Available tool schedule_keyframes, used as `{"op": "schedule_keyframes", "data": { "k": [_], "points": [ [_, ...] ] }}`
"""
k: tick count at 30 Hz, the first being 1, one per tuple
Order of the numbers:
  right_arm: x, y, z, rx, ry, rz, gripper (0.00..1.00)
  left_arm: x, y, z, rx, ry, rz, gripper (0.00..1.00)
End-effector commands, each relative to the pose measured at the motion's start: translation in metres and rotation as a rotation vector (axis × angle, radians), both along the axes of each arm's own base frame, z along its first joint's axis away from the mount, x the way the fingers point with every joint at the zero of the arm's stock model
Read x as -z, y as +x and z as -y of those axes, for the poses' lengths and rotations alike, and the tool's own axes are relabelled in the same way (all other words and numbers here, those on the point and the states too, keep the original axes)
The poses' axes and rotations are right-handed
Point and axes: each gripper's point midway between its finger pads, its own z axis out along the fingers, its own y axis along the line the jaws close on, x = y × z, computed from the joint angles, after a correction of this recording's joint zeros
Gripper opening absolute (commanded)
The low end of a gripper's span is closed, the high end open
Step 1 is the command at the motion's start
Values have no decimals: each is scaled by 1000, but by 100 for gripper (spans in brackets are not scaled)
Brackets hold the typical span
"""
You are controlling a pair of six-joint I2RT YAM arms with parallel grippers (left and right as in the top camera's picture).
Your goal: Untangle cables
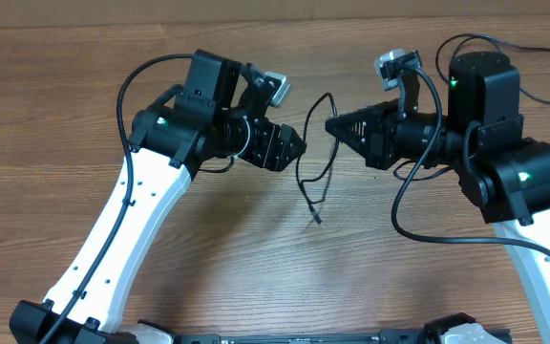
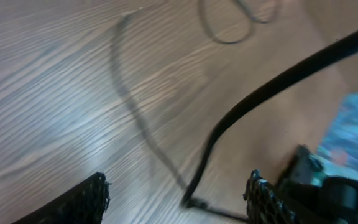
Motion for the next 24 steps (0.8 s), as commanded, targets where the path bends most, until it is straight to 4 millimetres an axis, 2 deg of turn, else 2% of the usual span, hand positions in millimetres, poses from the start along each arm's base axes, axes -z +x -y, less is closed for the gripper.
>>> {"op": "schedule_keyframes", "data": {
  "k": [1, 5, 8, 9, 13, 15, 19, 21, 24],
  "points": [
    [-15, -13, -7, -89, 50, 29, 4, -25, -12, 11, 97, -93, 50, 73],
    [-25, -28, -15, -179, 114, 23, 4, -30, -14, 15, 121, -127, 55, 74],
    [-29, -34, -17, -216, 140, 21, 4, -31, -12, 16, 119, -127, 66, 68],
    [-30, -35, -18, -224, 146, 19, 4, -32, -11, 16, 119, -127, 69, 64],
    [-33, -42, -20, -259, 169, 6, 5, -28, -5, 11, 84, -99, 77, 35],
    [-32, -41, -19, -254, 165, 2, 9, -26, -2, 8, 54, -84, 70, 21],
    [-21, -32, -14, -184, 113, -12, 13, -21, 6, 0, -32, -57, 37, 12],
    [-10, -22, -8, -109, 55, -22, 19, -21, 8, -5, -58, -61, 22, 4],
    [13, -4, 10, 40, -69, -45, 7, -23, 14, -16, -110, -69, 4, 4]
  ]
}}
